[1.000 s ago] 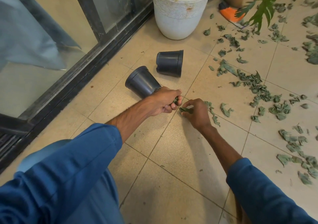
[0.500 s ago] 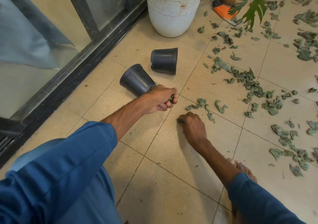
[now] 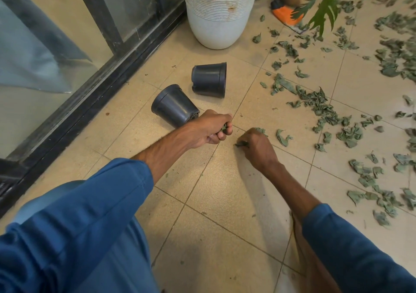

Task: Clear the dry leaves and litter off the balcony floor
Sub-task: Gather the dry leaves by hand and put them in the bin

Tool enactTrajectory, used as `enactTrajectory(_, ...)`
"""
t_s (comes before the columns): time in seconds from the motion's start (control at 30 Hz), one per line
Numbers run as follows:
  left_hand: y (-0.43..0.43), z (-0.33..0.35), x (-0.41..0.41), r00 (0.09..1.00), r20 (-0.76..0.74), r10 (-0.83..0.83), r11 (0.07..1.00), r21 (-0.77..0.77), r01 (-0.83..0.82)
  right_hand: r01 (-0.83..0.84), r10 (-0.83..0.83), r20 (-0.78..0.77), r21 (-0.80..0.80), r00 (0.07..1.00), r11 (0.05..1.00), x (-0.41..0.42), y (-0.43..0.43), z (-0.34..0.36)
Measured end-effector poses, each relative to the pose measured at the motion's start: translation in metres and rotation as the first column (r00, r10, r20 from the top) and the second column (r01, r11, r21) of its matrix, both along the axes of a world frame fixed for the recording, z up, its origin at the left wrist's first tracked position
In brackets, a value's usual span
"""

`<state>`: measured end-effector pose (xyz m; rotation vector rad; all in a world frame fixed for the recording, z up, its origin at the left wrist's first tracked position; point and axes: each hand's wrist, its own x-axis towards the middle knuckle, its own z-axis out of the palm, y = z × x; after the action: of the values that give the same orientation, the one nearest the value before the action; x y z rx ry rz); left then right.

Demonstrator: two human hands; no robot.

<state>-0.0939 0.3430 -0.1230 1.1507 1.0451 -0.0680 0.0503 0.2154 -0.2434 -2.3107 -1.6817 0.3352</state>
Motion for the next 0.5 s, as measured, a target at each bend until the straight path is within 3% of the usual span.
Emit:
enactTrajectory(0.37, 0.002, -0.005, -0.001, 1.000, -0.009, 0.015, 1.000, -0.015, -0.015, 0.022, -0.023, 0.103, 0.009, 0.994, 1.000, -0.021, -0.031, -0.018)
enactTrajectory(0.5, 0.001, -0.007, 0.003, 1.000, -0.019, 0.007, 1.000, -0.016, -0.007, 0.028, -0.031, 0.038, 0.076, 0.999, 0.997, -0.019, -0.051, -0.017)
